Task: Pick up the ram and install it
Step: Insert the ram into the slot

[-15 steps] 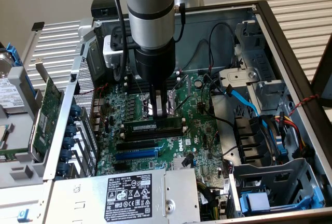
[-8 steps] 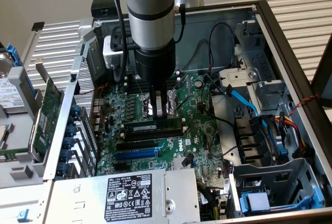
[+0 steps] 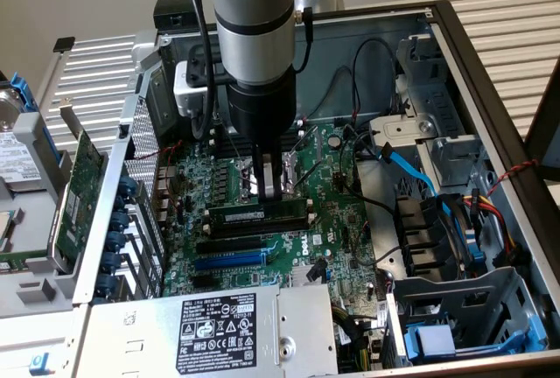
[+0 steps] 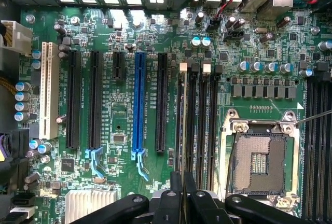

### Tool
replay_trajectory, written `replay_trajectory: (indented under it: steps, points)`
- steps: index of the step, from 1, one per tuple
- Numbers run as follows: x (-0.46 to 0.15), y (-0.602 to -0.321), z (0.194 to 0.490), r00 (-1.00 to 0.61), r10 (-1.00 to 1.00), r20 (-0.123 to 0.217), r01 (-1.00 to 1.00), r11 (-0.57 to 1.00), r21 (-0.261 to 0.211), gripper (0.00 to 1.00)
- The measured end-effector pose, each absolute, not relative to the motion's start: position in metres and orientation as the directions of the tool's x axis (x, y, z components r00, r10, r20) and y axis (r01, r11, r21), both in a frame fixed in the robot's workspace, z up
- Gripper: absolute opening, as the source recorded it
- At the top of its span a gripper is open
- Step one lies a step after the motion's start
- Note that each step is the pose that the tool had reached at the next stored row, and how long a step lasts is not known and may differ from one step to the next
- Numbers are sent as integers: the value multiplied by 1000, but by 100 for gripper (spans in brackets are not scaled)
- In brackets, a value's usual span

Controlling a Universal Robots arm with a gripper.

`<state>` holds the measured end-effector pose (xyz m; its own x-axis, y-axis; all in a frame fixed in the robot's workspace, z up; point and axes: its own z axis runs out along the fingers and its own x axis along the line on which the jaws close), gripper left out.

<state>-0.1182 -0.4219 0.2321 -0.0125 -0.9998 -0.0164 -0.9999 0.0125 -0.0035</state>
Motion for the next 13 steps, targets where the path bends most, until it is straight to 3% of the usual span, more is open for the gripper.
replay_trajectory:
  steps: [13]
  points:
    - [-119,-421,230,-12,-1000,-16,-1000,13,-3,13]
